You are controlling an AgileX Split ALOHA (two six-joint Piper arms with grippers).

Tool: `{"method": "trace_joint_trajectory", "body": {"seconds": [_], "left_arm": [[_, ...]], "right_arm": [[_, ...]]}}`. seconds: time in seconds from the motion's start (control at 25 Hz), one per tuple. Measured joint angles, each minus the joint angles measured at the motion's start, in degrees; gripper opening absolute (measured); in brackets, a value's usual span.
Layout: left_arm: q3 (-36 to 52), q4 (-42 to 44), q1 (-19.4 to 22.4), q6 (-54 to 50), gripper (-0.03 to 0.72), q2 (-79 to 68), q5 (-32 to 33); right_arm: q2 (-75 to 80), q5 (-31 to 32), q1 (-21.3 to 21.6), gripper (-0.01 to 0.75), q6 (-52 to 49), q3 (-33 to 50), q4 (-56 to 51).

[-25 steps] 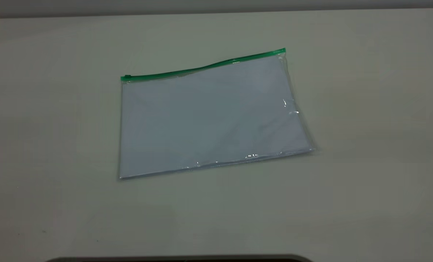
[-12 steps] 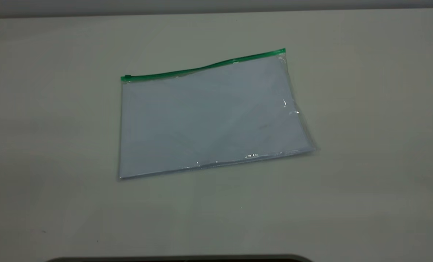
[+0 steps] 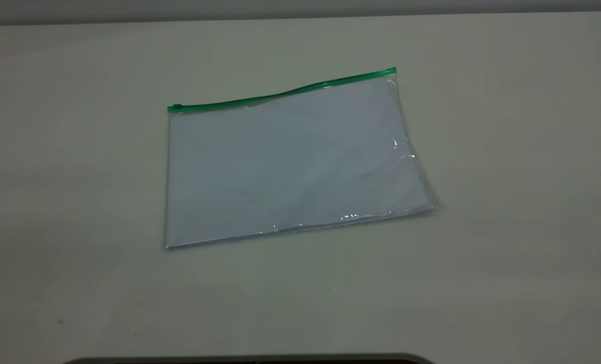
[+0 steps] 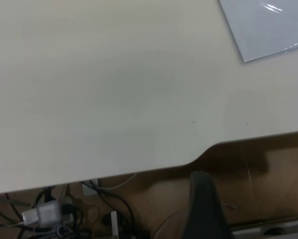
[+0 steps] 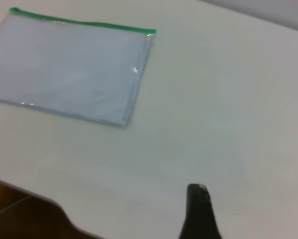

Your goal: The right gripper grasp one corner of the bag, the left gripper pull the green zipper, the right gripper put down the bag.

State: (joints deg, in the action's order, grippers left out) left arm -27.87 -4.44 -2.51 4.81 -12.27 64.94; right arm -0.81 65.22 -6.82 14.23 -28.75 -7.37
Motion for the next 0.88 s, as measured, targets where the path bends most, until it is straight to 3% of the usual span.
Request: {"method": "trace_joint_trajectory", "body": {"seconds": [0.88], "left_arm": [[0.0,0.0,0.0,0.1,0.586,2.6,-0.2]], "right_arm": [[-0.1,0.0,0.0,0.578,-0.1,1.0,0.5]]}}
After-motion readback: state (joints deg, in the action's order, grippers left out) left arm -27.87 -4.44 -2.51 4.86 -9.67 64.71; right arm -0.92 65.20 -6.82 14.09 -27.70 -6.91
